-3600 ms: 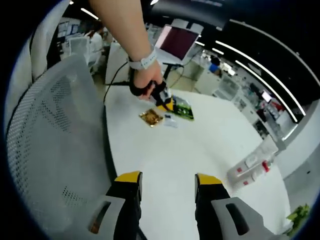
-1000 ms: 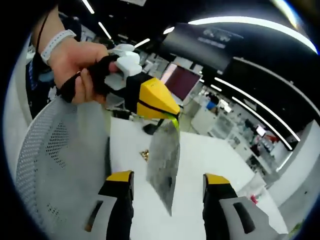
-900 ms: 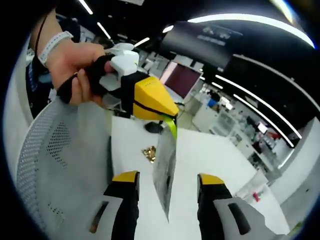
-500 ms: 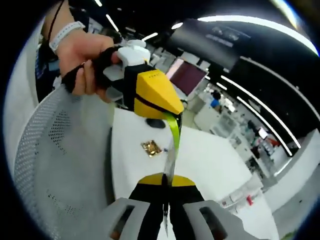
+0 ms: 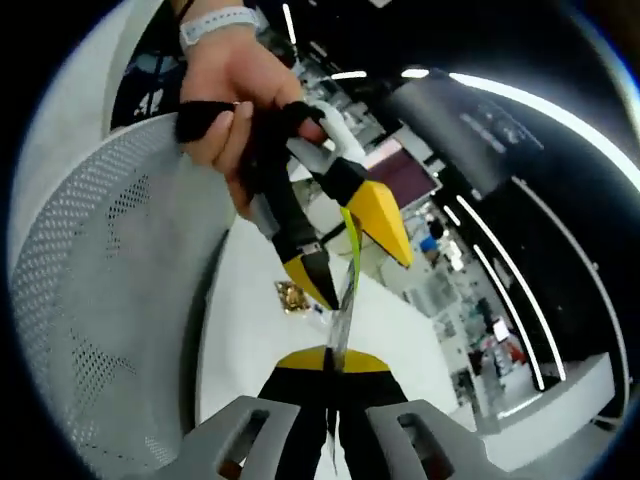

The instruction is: Arrange the skincare products in the storage area until every visible bottle or jar stands upright without overlapping.

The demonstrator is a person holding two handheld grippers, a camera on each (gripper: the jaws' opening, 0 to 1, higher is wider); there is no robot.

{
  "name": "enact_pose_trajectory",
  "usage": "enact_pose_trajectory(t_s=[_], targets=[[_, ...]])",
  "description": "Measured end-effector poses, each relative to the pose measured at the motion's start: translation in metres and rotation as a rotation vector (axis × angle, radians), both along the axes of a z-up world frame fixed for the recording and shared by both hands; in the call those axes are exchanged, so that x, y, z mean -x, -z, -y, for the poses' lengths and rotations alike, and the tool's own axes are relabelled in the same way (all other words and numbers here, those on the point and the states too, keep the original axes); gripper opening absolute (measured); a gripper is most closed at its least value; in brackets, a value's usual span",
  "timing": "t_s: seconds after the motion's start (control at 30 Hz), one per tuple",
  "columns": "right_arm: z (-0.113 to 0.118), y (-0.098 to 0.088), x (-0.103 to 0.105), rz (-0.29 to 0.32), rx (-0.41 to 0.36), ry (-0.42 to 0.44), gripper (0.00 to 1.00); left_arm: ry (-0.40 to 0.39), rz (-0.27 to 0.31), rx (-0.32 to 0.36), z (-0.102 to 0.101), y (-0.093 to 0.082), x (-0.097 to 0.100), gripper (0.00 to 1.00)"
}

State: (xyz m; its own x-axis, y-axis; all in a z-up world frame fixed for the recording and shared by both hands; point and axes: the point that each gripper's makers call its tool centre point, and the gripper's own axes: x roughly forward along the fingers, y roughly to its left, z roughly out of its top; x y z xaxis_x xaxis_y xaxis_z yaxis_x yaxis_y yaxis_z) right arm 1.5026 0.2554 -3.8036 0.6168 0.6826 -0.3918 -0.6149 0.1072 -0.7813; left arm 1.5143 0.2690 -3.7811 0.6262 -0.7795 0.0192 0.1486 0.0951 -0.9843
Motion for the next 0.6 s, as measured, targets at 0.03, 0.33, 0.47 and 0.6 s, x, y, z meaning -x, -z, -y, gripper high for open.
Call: enact_pose_trajectory(t_s=[0.03,0.33,0.47,0.6], targets=[[-0.002,-0.001,0.002,0.021,0.013,-0.015,0.0,0.003,-0.008,-0.001,0.0,0.002,0.0,0.33],[-0.004,-0.013,0.002,0.065,-0.029,-0.02,0.0,-0.009,0.04,-0.049,-0.006,0.003,0.003,0.0],[-0.006,-0.016,0.002,0.045,-0.071,-0.023,0.05,-0.032,0.09,-0.049,-0.007,-0.001,-0.002,0.0],[-0.005,-0.017,0.0,0.009,-0.111,-0.007,0.13,-0.08,0.145,-0.063,-0.016,-0.007,-0.008,0.0]])
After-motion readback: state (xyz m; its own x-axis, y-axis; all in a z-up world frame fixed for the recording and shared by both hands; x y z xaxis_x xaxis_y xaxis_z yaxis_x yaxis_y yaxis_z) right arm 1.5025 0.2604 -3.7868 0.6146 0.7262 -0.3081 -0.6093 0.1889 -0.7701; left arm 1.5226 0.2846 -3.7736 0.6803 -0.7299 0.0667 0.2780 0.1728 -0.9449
